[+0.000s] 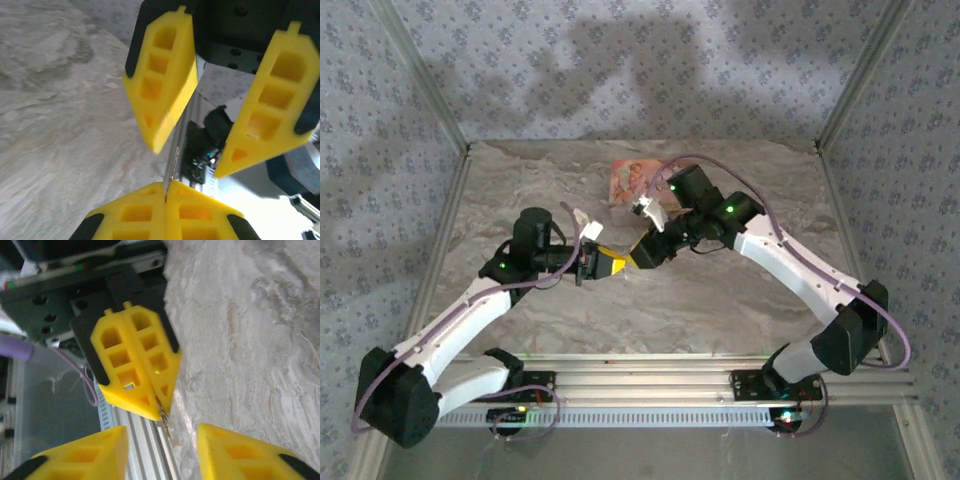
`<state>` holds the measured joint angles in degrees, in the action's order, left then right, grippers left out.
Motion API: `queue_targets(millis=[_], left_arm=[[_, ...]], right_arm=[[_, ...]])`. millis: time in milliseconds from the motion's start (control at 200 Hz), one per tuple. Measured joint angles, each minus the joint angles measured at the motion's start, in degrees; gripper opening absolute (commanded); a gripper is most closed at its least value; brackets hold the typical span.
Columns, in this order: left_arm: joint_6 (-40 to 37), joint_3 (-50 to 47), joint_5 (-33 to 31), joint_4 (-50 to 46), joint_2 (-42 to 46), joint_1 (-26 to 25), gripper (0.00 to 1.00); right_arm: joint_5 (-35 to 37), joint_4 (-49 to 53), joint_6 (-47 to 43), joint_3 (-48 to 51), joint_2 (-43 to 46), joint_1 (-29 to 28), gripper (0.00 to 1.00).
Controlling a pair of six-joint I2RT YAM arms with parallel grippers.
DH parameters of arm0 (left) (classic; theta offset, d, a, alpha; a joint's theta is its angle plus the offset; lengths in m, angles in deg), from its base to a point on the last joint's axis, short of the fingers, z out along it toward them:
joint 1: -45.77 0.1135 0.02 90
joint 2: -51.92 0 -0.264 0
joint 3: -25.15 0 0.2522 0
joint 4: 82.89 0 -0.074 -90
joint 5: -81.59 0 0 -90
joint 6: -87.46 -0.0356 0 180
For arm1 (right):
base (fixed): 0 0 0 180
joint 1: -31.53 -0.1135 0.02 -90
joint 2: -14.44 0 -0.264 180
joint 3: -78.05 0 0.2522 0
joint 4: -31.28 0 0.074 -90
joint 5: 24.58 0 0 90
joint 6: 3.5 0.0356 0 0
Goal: Unlock the padlock with the key
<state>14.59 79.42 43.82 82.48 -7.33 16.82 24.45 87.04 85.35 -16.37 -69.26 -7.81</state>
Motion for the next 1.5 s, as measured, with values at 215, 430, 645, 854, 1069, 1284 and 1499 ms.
queue_targets(millis=[215, 430, 645, 854, 1069, 1284, 1499], left_arm=[[14.69, -6.84, -13.0, 4.79, 4.57, 0.02, 0.0], [22.71, -7.13, -18.88, 4.5, 7.91, 0.0, 0.0], [25.07, -5.2, -20.96, 0.81, 12.02, 0.0, 0.0], [28.52, -5.62, -19.67, 2.29, 9.88, 0.02, 0.0], [31.87, -8.76, -13.53, 9.84, 3.17, 0.02, 0.0], [33.66, -11.13, -7.61, 19.61, 0.66, 1.01, 0.0], [34.67, -11.23, -4.02, 28.11, -1.11, 1.86, 0.0]], right_arm=[[5.2, -9.51, 11.91, 2.25, 0.7, 2.29, 0.56], [12.7, -12.46, 22.84, 3.21, 0.9, 0.7, 0.59], [17.29, -13.79, 31.71, 4.68, 0.74, -1.53, 0.59], [19.47, -14.69, 37.07, 4.55, -1.9, -3.43, 0.6], [22.16, -17.46, 40.83, 5.55, -0.9, -3.78, 0.62], [22.56, -19.63, 42.75, 7.32, 1.49, -2.95, 0.62], [21.9, -21.16, 43.74, 11.02, 4.94, -1.11, 0.57]])
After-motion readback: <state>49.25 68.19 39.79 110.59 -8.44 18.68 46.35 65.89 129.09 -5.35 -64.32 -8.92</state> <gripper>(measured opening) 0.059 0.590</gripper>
